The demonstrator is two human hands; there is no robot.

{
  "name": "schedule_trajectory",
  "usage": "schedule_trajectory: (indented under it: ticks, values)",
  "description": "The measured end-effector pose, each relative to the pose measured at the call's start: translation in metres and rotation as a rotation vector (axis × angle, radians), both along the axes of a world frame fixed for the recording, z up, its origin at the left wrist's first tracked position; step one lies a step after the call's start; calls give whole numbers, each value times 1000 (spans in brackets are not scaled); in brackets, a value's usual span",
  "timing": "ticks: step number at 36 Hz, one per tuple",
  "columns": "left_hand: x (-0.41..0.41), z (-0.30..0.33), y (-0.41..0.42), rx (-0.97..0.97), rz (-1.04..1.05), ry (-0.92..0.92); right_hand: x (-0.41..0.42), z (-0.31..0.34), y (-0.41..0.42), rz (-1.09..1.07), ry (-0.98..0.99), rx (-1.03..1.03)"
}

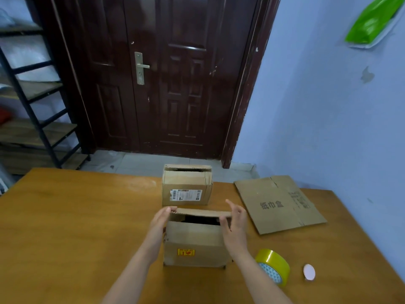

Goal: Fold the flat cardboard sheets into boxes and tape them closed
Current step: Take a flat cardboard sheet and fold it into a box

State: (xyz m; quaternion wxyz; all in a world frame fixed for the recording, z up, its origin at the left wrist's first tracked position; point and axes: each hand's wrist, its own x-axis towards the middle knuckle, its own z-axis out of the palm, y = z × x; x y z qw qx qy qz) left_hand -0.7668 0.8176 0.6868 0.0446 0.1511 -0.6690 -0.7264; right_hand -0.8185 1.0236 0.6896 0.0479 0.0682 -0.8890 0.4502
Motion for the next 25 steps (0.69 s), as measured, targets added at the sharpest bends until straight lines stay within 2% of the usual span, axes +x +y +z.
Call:
schedule_trajectory:
  ticks: [5, 9, 13, 16, 21, 25]
  values:
    - [-4, -12, 2, -187, 13, -24, -4, -4, -1, -59, -98, -67]
    - [-2, -16, 9, -235, 73, -7, -8, 0, 1, -146, -260, -163]
    - [0, -11, 13, -2, 99, -104, -9, -3, 6, -195, -501, -210]
    - [-3, -15, 9, 55, 77, -214, -9, 0, 10, -155, -685, -131]
    - [5, -7, 10, 83, 61, -147, -8, 5, 14, -106, -749, -155]
    - [15, 2, 17, 72, 70, -6, 0, 8, 24, -178, -676, -389]
